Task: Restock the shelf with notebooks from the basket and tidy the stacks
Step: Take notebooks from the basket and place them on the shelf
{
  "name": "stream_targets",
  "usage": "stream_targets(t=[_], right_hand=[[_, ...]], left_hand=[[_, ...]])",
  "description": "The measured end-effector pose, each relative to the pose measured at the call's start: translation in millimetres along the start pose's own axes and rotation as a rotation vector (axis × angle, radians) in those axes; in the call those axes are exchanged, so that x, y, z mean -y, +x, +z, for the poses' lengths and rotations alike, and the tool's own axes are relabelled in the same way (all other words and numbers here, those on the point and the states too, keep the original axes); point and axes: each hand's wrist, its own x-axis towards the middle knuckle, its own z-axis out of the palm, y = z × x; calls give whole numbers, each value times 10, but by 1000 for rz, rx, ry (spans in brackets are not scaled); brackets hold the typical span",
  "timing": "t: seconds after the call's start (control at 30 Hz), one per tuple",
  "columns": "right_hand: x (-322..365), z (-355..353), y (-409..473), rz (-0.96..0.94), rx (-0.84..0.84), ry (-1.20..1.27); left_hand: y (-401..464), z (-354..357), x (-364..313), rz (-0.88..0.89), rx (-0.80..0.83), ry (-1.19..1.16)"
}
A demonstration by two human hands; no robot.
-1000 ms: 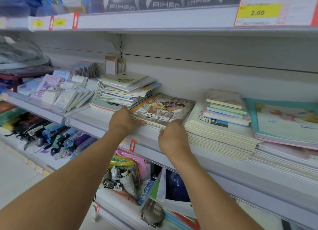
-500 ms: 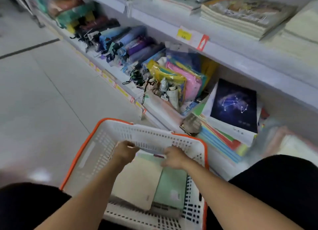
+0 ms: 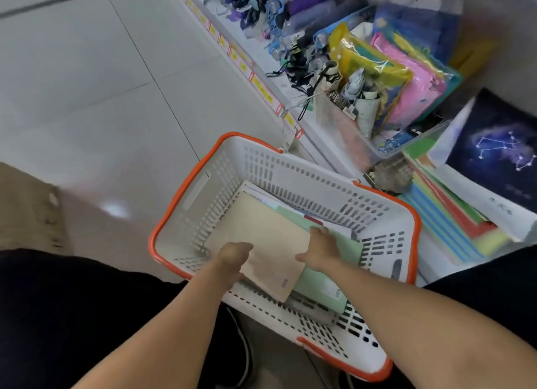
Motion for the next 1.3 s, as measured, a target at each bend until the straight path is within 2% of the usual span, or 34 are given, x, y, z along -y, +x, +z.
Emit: stream_targets(t=[0.13, 0.2, 0.27, 0.3, 0.37, 0.43, 0.5, 0.57, 0.6, 0.63, 0.7, 0.73, 0.83, 0.97, 1.07, 1.13, 1.2, 1.3], right_hand=[[82, -37, 5, 44, 9, 3], [173, -220, -42, 63, 120, 248], [302, -523, -160, -53, 235, 484], [382, -688, -242, -155, 282, 498], [545, -944, -413, -342, 296, 338], [635, -1080, -549, -439, 295, 255], [584, -1181, -613, -441, 503, 333], [422, -1211, -560, -334, 755, 454], [304, -1160, -471, -274, 734, 471], [169, -1066, -331, -211, 574, 413], [-99, -803, -86, -58, 101, 127], [-205, -650, -35, 18, -4, 31], [-377, -270, 23, 45, 19, -149], [-377, -192, -52, 83, -76, -256], [-262, -414, -99, 34, 104, -275], [-83, -697, -182, -63, 278, -304], [170, -1032, -357, -158, 340, -244], [544, -1487, -730, -263, 147, -192]], left_hand=[[24, -10, 23, -6, 86, 57], [-16, 38, -41, -7, 135, 69], [-114, 130, -170, -7, 186, 66], [-141, 181, -253, -1, 196, 46], [-167, 276, -416, 13, 225, -84], [-192, 334, -496, 11, 209, -310], [-241, 337, -473, 57, 77, -413], [-283, 279, -401, 95, -56, -421], [-297, 243, -378, 110, -98, -415], [-306, 212, -365, 112, -117, -402], [-353, 155, -359, 86, -122, -371], [-373, 128, -349, 72, -128, -358], [-439, 41, -310, 80, -129, -312], [-488, 3, -302, 207, -134, -183], [-552, -1, -318, 355, -259, 6], [-606, -22, -323, 487, -347, 265], [-659, -16, -335, 532, -416, 445], [-656, 26, -345, 576, -438, 451]])
